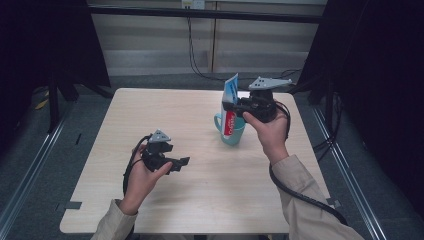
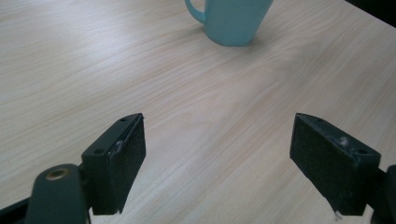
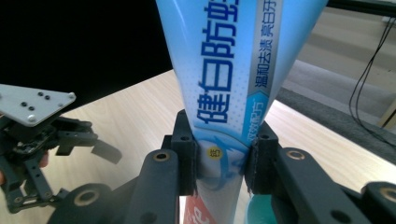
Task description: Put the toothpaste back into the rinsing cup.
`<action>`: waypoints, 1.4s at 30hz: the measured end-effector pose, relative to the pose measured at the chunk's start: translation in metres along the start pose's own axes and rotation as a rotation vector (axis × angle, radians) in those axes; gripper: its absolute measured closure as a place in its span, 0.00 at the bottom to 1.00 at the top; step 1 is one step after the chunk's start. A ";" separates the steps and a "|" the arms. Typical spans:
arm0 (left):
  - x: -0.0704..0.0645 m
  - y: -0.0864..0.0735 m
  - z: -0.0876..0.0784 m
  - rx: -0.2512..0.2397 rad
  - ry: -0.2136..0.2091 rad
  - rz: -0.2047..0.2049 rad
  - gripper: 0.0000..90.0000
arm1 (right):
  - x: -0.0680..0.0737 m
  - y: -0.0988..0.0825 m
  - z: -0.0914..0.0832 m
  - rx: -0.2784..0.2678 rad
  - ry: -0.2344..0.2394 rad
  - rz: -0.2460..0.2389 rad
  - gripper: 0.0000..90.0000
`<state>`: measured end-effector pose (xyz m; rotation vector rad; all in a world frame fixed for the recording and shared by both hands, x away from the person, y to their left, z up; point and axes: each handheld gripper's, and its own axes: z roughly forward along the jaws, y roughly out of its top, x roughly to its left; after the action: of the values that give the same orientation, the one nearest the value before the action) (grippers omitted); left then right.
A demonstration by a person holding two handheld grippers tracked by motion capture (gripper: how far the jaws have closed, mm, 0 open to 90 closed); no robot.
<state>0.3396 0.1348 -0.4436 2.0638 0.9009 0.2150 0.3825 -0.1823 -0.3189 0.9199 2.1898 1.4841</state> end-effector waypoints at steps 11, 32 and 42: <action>0.004 -0.006 -0.001 0.006 0.001 -0.005 0.21 | -0.022 0.006 0.004 -0.026 -0.074 0.017 0.78; 0.017 -0.022 -0.002 -0.001 0.015 -0.033 0.21 | -0.056 -0.026 0.033 -0.015 -0.200 0.065 0.78; 0.017 -0.026 0.001 0.011 0.017 -0.032 0.21 | -0.062 -0.058 0.047 0.050 -0.210 0.069 0.78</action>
<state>0.3391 0.1556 -0.4673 2.0589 0.9466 0.2108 0.4372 -0.2059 -0.3954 1.1243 2.0695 1.3018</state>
